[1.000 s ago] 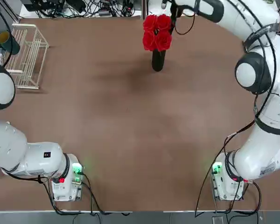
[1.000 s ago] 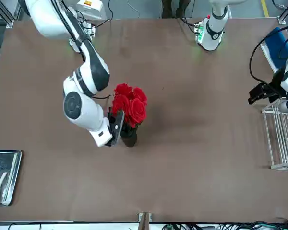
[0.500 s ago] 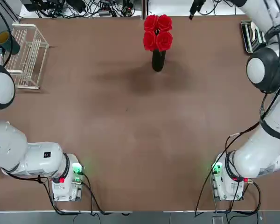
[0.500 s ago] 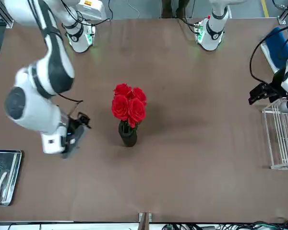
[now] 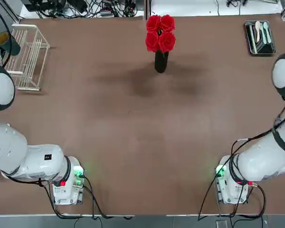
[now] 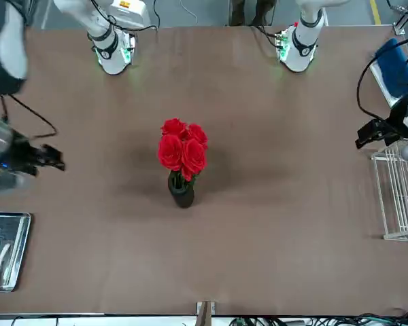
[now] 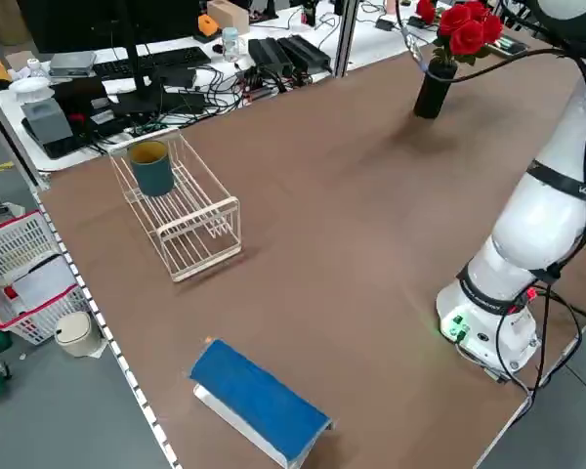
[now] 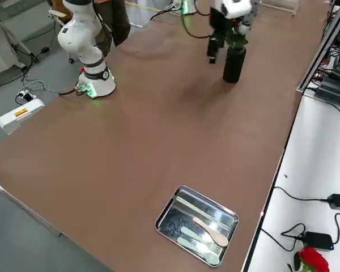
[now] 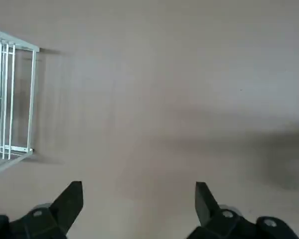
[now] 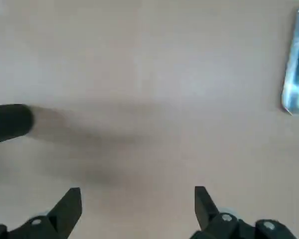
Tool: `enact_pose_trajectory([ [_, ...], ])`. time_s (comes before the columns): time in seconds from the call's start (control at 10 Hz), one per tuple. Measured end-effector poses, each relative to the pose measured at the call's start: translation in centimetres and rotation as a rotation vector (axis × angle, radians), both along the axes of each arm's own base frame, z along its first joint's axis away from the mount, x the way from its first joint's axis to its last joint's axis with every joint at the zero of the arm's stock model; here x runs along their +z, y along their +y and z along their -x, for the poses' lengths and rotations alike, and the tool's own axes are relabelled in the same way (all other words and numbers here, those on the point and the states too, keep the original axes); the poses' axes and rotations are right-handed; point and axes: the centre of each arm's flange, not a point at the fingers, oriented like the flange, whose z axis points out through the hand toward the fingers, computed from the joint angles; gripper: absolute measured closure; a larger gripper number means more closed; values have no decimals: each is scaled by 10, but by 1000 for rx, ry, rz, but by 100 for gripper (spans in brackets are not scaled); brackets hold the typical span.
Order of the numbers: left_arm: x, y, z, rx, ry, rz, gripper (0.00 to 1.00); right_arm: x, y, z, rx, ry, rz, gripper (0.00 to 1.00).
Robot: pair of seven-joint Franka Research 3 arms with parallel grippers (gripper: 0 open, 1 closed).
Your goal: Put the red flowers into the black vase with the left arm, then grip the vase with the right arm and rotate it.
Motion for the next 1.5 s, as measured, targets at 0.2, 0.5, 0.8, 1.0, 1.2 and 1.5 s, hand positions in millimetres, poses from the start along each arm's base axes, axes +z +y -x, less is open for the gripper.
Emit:
enact_pose_trajectory([
  [0.2,0,0,0,-1,1,0,0,9,-33,36,-93,35,42,0],
  [0.5,0,-1,0,-1,1,0,0,19,-31,48,-115,35,74,0],
  [0.8,-2,-1,-1,-2,3,0,0,19,-9,45,-76,25,90,0],
  [1.0,-3,-1,-1,-2,5,0,0,23,-6,46,-69,14,96,0],
  [1.2,-3,-2,-1,-3,5,0,0,31,-8,50,-72,-1,96,0],
  [1.5,-3,-2,-1,-3,5,0,0,36,-8,52,-73,-10,96,0],
])
